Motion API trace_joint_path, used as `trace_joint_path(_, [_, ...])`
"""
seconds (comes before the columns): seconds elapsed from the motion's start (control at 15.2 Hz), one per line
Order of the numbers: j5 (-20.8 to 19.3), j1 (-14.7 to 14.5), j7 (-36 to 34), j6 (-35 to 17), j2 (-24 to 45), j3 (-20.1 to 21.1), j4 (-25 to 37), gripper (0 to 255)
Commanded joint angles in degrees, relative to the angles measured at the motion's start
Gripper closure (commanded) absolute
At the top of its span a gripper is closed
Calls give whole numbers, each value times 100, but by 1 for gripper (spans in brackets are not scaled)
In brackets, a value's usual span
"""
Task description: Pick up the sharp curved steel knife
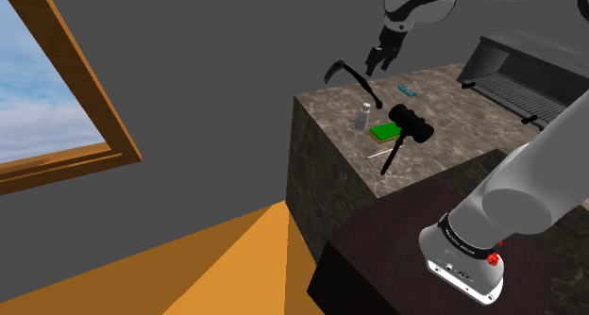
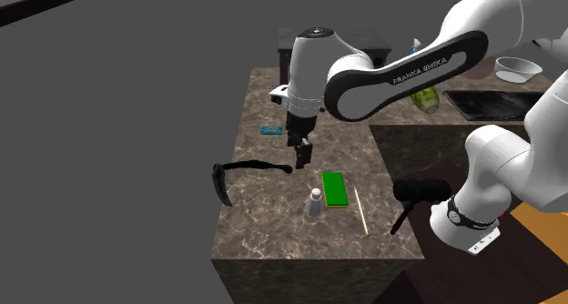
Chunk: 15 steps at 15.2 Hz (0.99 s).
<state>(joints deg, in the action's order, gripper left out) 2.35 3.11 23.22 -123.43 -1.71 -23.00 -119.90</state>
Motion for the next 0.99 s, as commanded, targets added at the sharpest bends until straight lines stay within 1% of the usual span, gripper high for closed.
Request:
trace_joint_path(0.0, [173, 55, 273, -132, 472, -75, 339, 0])
trace_joint_path(0.33, [609, 304, 843, -335, 1587, -107, 1243, 0])
trace_joint_path(0.73, [1027, 767, 1339, -339, 2947, 20, 2643, 0])
trace_joint_path(0.92, [1060, 787, 1363, -460, 3025, 49, 2598, 0])
